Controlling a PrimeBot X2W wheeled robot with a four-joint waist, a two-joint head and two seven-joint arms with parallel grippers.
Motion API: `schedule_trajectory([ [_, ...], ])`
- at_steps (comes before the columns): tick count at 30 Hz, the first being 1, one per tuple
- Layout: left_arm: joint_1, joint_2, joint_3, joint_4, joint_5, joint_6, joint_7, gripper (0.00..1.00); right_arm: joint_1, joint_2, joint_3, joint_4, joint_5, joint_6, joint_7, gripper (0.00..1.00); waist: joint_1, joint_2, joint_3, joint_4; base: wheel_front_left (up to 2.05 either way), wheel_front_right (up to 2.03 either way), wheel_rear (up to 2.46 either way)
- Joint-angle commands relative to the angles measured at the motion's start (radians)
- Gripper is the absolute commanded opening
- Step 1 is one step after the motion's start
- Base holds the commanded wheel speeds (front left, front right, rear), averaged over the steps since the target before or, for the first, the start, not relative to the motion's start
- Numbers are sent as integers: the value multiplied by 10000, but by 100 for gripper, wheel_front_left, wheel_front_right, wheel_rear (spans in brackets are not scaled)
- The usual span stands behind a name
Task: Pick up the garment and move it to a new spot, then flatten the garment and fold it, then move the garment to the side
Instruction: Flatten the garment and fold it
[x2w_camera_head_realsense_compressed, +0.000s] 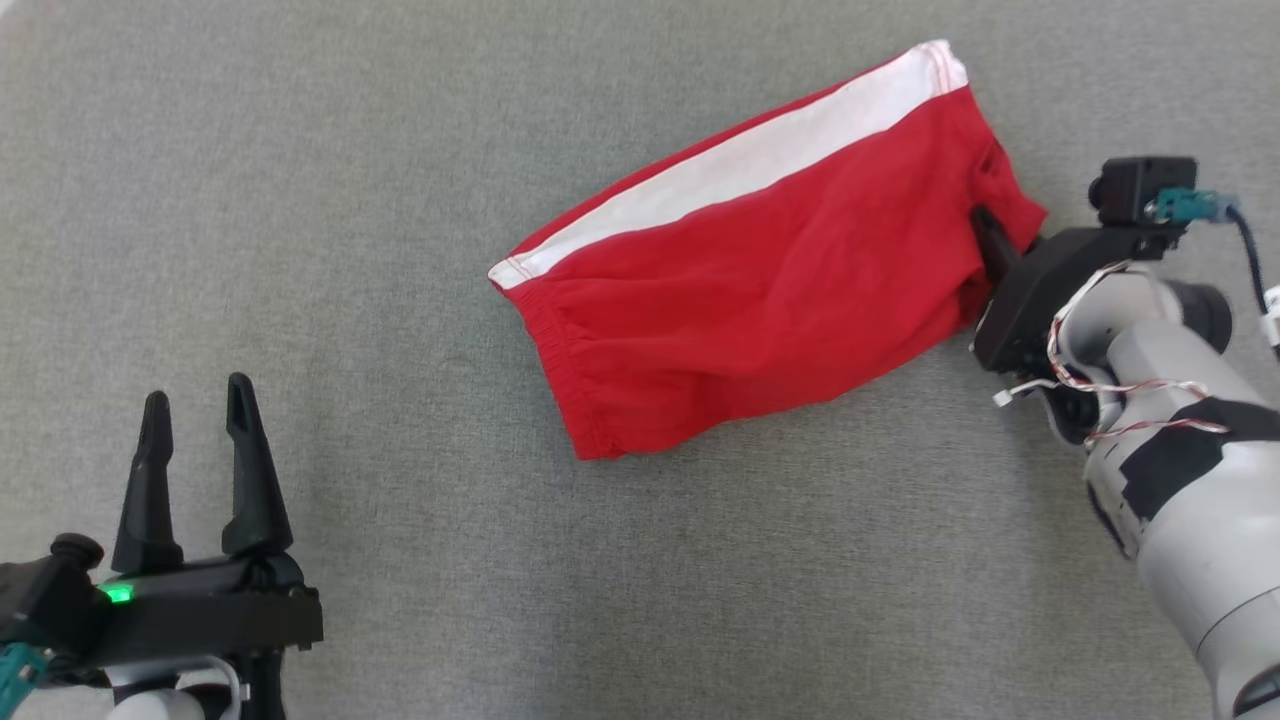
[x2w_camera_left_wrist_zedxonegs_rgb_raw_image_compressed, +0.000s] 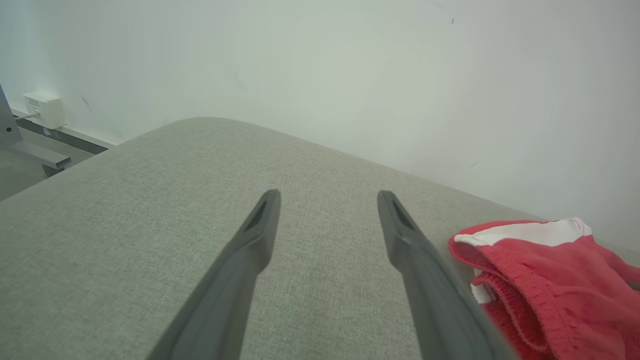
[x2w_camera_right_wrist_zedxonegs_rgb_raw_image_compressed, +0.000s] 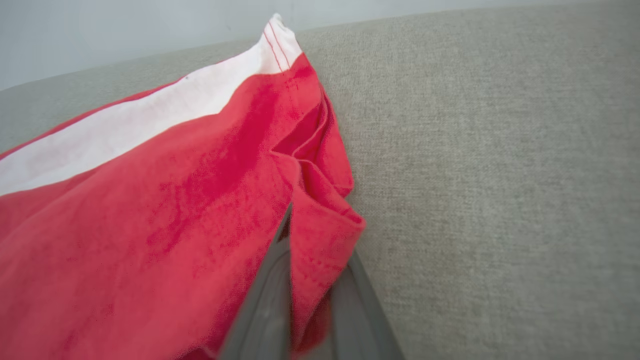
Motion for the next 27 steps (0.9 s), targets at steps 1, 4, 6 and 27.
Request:
schedule_trajectory([
  [1, 150, 1, -16, -30, -41, 4, 3, 100, 283, 37, 19, 47, 147, 24, -78, 0, 1, 0, -190, -130, 0, 0, 0],
  [4, 355, 8, -122, 39, 78, 22, 3, 100, 508, -9, 63, -130, 392, 21, -345, 0, 1, 0, -515, -360, 0, 0, 0],
  [6, 439, 5, -129, 75, 170, 1, 3, 100, 767, -185, 110, -298, 592, 16, -509, 0, 1, 0, -731, -542, 0, 0, 0],
  [27, 1246, 1, 158, 112, 418, -86, 3, 100, 3689, -2031, 82, -2275, 2459, 16, -1550, 0, 1, 0, -1962, -1627, 0, 0, 0],
])
